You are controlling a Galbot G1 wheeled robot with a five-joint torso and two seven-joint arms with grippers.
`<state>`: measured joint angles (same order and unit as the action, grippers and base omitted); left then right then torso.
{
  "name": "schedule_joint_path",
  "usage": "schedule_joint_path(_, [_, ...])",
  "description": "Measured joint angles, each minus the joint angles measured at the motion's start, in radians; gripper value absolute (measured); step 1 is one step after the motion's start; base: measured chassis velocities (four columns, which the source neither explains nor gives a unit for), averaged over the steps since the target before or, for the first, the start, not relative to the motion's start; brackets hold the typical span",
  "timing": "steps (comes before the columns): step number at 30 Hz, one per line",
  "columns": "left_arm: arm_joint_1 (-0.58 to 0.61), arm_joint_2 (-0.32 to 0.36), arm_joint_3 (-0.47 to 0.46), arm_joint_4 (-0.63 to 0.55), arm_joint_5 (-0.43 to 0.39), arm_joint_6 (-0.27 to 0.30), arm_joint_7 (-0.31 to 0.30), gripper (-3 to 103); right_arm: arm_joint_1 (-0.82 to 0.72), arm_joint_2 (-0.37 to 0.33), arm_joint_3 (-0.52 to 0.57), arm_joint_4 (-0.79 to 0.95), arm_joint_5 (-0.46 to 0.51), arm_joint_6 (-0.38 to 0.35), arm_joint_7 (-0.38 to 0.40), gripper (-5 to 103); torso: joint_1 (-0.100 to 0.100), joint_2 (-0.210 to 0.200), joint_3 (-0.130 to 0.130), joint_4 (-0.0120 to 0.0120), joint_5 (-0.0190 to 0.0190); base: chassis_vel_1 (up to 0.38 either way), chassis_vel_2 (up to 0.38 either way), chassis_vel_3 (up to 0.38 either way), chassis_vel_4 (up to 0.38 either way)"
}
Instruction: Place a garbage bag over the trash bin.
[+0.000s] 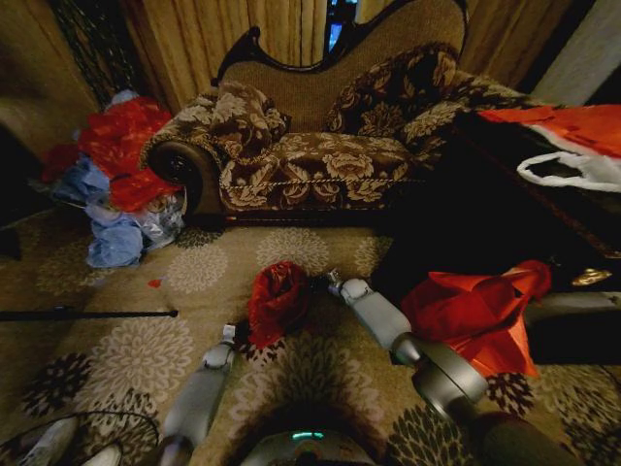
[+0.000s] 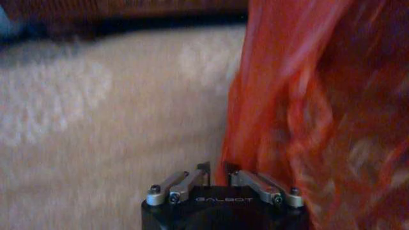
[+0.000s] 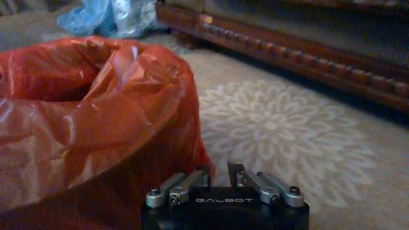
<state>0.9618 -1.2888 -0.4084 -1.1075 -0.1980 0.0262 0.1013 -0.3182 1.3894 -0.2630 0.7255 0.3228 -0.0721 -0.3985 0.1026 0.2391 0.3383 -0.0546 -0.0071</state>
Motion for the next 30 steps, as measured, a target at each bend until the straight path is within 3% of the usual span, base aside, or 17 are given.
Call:
schedule_joint_path(3, [0.073,0.030,-0.016,-0.117,-0.007,-0.005,0.001,31,-0.067,-0.080,-0.010,0.143,0.063,-0.034,0.069,36,0.000,0.000,0.000,0.0004,0.0000,0.000,0.000,0.000,0.000])
schedule_joint_path(6, [0.108,0.043,-0.029,-0.163,-0.007,-0.007,-0.001,36,-0.110,-0.124,-0.007,0.220,0.091,-0.057,0.119,41,0.000,0.000,0.000,0.0002,0.0002,0.000,0.000,0.000,0.000])
schedule_joint_path(8, [0.148,0.056,-0.043,-0.212,-0.006,-0.011,-0.013,47,-0.174,-0.173,0.026,0.312,0.108,-0.081,0.172,51,0.000,0.000,0.000,-0.0001,0.0004,0.000,0.000,0.000,0.000])
schedule_joint_path(9, [0.148,0.056,-0.043,-0.212,-0.006,-0.011,-0.013,47,-0.174,-0.173,0.026,0.312,0.108,-0.081,0.172,51,0.000,0.000,0.000,-0.0001,0.0004,0.000,0.000,0.000,0.000])
schedule_joint_path(12, [0.194,0.076,-0.050,-0.276,-0.007,-0.010,-0.037,64,-0.249,-0.207,0.103,0.394,0.100,-0.088,0.185,68,0.000,0.000,0.000,0.0001,-0.0002,0.000,0.000,0.000,0.000])
schedule_joint_path(13, [0.194,0.076,-0.050,-0.276,-0.007,-0.010,-0.037,64,-0.249,-0.207,0.103,0.394,0.100,-0.088,0.185,68,0.000,0.000,0.000,0.0001,-0.0002,0.000,0.000,0.000,0.000])
schedule_joint_path(15, [0.223,0.091,-0.052,-0.329,-0.006,-0.009,-0.049,69,-0.304,-0.221,0.177,0.444,0.088,-0.079,0.198,73,0.000,0.000,0.000,0.0003,0.0003,0.000,0.000,0.000,0.000])
schedule_joint_path(16, [0.244,0.102,-0.053,-0.372,0.000,-0.007,-0.052,80,-0.359,-0.225,0.247,0.485,0.063,-0.070,0.216,84,0.000,0.000,0.000,0.0000,-0.0003,0.000,0.000,0.000,0.000])
schedule_joint_path(19, [0.273,0.109,-0.053,-0.418,0.022,-0.006,-0.060,85,-0.423,-0.223,0.330,0.526,0.054,-0.060,0.220,90,0.000,0.000,0.000,0.0001,0.0004,0.000,0.000,0.000,0.000])
schedule_joint_path(21, [0.298,0.112,-0.047,-0.445,0.051,-0.008,-0.062,96,-0.485,-0.219,0.371,0.561,0.076,-0.057,0.228,98,0.000,0.000,0.000,0.0000,-0.0007,0.000,0.000,0.000,0.000])
schedule_joint_path(30, [0.351,0.103,-0.018,-0.490,0.170,-0.038,-0.063,100,-0.686,-0.177,0.420,0.714,0.187,-0.059,0.232,100,0.000,0.000,0.000,0.0000,-0.0003,0.000,0.000,0.000,0.000])
